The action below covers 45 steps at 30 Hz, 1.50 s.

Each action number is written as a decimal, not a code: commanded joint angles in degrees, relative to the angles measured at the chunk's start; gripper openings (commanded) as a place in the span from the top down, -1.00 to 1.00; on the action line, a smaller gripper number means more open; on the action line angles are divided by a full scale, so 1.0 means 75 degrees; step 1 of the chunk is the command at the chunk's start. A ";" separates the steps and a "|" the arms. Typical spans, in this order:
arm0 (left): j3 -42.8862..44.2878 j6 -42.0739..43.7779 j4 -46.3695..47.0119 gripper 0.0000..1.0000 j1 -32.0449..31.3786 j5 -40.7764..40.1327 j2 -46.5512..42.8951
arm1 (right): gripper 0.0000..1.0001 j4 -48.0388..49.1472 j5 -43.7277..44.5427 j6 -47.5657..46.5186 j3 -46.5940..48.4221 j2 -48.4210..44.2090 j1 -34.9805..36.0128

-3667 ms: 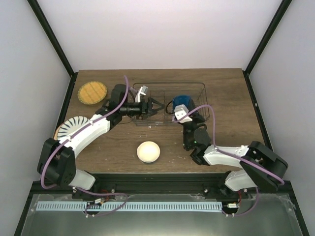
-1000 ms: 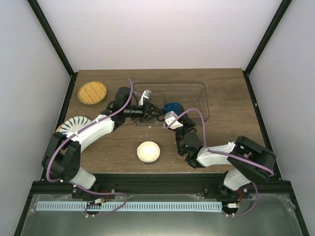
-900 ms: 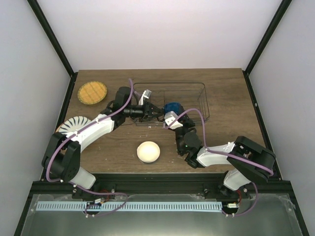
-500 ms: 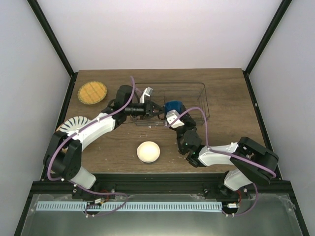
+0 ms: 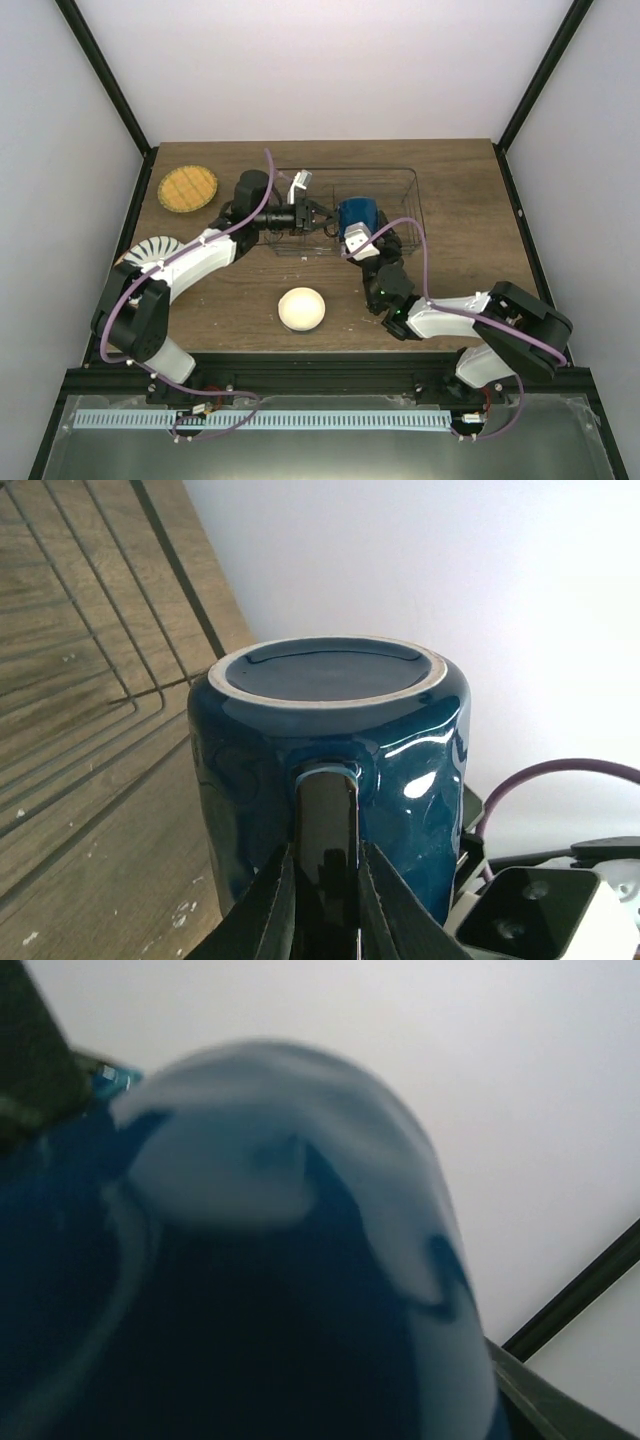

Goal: Load the mixed dishes into the dish rack

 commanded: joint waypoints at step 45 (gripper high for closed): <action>0.3705 0.5606 0.0236 1.00 -0.0914 -0.4912 0.3491 | -1.00 -1.1326 0.2365 0.8238 0.1785 -0.3831 -0.0046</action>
